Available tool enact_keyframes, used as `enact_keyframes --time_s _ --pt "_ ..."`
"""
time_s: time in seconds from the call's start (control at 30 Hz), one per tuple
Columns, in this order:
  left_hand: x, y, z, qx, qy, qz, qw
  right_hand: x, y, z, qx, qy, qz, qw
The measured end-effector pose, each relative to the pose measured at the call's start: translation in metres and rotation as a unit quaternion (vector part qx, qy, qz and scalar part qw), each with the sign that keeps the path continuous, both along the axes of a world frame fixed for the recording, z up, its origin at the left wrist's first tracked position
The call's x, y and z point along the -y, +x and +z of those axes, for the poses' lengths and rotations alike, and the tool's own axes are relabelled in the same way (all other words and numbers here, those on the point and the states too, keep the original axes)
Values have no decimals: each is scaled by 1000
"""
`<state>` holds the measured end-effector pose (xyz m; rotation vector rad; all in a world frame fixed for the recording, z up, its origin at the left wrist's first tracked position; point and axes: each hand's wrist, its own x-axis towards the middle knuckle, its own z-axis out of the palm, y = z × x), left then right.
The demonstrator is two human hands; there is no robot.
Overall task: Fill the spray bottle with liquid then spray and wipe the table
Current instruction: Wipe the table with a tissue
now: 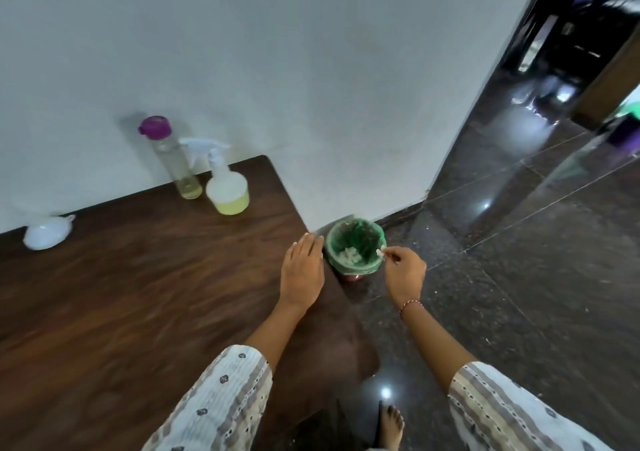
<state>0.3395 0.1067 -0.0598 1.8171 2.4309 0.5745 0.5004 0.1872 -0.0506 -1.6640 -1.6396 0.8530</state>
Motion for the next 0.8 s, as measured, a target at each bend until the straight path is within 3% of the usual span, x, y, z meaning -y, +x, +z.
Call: enact_keyframes --time_s 0.23,0.5,0.8 --pt "-99 61 -7 21 -23 29 999 -102 44 -8 -2 -70 37 997" --pt "-181 67 -36 41 -51 81 995 -196 37 -40 34 -96 64 993" --pt "-287 63 -172 52 -159 149 975 -297 -6 -176 60 -132 111 983"
